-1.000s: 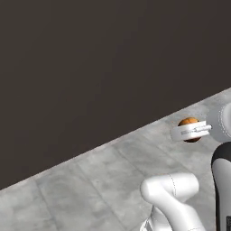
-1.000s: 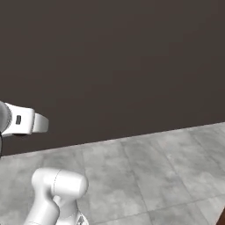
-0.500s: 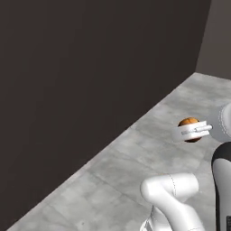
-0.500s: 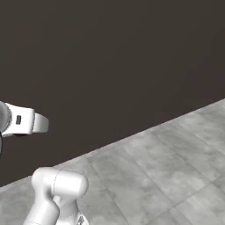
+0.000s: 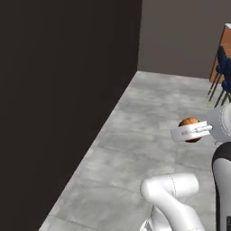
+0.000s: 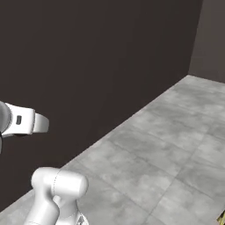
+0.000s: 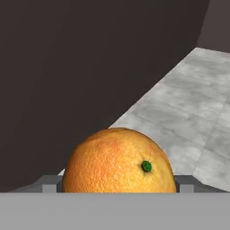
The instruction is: Pick up each orange from the fridge and place one orange on each plate on the dining counter.
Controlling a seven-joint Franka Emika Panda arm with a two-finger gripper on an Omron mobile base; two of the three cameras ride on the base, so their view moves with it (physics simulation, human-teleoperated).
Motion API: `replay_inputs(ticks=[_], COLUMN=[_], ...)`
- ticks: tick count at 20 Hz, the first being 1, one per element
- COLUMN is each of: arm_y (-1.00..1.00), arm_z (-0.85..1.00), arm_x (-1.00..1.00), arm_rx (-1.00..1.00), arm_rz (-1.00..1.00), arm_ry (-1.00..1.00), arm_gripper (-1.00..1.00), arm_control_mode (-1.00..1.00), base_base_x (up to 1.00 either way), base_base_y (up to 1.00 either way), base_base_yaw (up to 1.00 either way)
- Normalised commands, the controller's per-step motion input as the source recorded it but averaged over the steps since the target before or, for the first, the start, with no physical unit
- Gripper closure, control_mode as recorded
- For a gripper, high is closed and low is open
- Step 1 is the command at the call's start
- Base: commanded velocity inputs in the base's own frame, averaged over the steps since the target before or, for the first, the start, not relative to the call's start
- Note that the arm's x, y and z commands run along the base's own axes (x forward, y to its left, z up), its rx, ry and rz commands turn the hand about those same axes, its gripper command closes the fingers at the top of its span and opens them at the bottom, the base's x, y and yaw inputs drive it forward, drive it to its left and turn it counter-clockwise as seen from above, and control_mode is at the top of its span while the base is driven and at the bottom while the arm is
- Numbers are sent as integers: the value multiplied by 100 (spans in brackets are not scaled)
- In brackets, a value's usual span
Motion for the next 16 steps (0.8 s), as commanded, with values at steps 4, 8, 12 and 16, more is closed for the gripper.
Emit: replay_inputs(ticks=[4, 8, 12, 16], arm_y=[0, 0, 0, 0], arm_z=[0, 0, 0, 0], arm_x=[0, 0, 0, 0], arm_rx=[0, 0, 0, 0], arm_rz=[0, 0, 0, 0], arm_ry=[0, 0, 0, 0], arm_gripper=[100, 100, 100, 100], arm_control_mode=[100, 100, 100, 100], base_base_x=[100, 100, 100, 100], base_base_y=[10, 8, 0, 9], base_base_yaw=[-55, -53, -49, -49])
